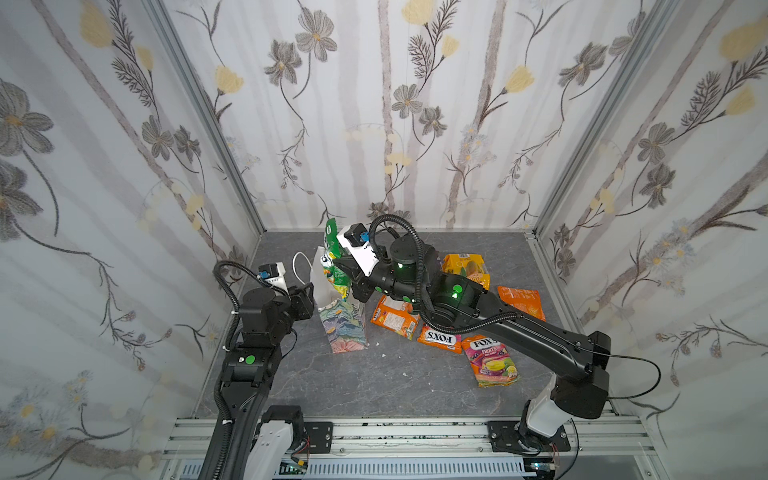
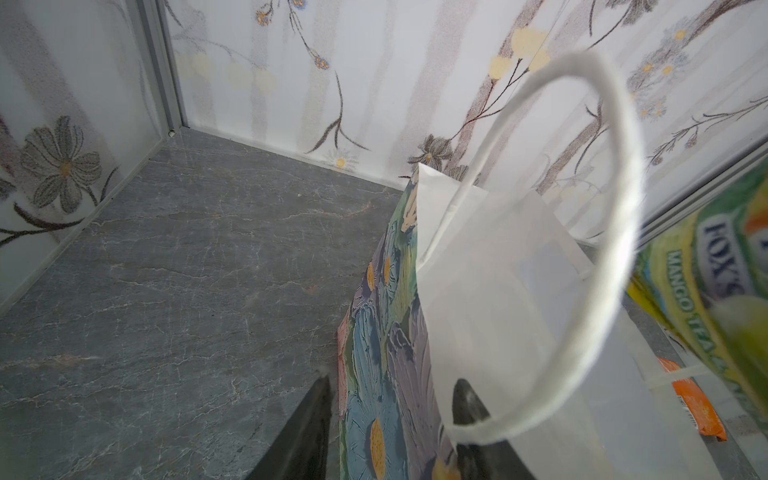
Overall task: Place the snacks into the paper bag
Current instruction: 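Lower the green packet into the bag and open the right gripper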
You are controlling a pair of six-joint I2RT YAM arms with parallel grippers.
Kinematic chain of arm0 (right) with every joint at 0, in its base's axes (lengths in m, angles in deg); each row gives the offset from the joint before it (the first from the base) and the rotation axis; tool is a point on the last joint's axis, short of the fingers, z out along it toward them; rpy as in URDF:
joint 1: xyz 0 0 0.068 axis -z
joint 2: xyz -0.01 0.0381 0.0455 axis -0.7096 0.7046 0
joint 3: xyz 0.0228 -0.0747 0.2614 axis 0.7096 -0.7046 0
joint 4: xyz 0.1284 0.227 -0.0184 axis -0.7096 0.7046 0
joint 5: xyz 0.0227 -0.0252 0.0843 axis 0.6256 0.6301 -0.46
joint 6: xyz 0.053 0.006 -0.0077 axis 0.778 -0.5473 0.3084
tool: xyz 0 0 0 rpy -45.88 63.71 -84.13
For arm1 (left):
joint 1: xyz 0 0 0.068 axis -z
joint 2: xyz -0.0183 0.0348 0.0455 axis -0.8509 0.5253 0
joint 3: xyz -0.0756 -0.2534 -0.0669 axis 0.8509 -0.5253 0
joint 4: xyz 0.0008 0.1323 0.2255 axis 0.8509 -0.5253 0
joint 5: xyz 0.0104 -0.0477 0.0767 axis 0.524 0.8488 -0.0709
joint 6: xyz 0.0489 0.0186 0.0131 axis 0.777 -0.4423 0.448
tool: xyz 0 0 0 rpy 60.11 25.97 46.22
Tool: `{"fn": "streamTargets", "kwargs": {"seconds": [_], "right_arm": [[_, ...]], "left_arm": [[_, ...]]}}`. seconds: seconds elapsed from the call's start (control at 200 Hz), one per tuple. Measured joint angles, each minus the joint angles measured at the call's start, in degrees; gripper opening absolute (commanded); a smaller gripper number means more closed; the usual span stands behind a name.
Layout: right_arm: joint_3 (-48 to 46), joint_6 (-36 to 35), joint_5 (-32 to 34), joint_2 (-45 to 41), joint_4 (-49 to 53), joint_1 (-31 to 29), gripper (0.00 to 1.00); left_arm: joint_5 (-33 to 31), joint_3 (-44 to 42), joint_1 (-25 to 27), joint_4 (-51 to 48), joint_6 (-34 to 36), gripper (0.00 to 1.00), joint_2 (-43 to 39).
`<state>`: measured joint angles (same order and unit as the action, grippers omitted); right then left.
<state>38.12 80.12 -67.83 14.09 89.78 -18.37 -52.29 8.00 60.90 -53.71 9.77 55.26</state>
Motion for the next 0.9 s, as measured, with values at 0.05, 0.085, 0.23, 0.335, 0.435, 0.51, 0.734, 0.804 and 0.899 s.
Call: {"fn": "streamTargets", "kwargs": {"seconds": [0.05, 0.085, 0.23, 0.335, 0.435, 0.51, 0.734, 0.804, 0.899], "right_arm": [[0.0, 0.0, 0.3, 0.6, 0.0, 0.1, 0.00], [0.0, 0.0, 0.6, 1.0, 0.0, 0.3, 0.00], [-0.5, 0.0, 2.1, 1.8, 0.0, 1.4, 0.00], [-1.4, 0.5, 3.0, 2.2, -0.1, 2.2, 0.00], [-2.8, 1.1, 3.0, 2.3, -0.2, 2.9, 0.00], [-4.2, 1.2, 3.0, 2.3, -0.9, 3.3, 0.00], [-9.0, 2.0, 3.1, 1.8, -2.1, 3.3, 0.00], [-9.6, 2.0, 3.3, 1.7, -2.3, 3.3, 0.00], [-10.6, 2.2, 3.9, 1.2, -3.3, 3.3, 0.00]], "left_arm": [[0.0, 0.0, 0.0, 0.0, 0.0, 0.47, 0.0], [0.0, 0.0, 0.0, 0.0, 0.0, 0.47, -0.1], [-0.1, 0.0, 0.0, 0.0, 0.0, 0.47, -0.2], [-0.5, 0.0, 0.0, 0.0, 0.0, 0.47, -0.2], [-0.8, 0.0, 0.0, 0.0, 0.1, 0.47, -0.2], [-0.9, 0.0, 0.1, 0.0, 0.1, 0.47, -0.2], [-1.4, 0.0, 1.0, -0.4, 0.0, 0.47, -0.3], [-1.9, 0.0, 1.2, -0.9, 0.0, 0.48, -0.4], [-2.3, -0.1, 1.4, -1.1, 0.0, 0.48, -0.6]]}}
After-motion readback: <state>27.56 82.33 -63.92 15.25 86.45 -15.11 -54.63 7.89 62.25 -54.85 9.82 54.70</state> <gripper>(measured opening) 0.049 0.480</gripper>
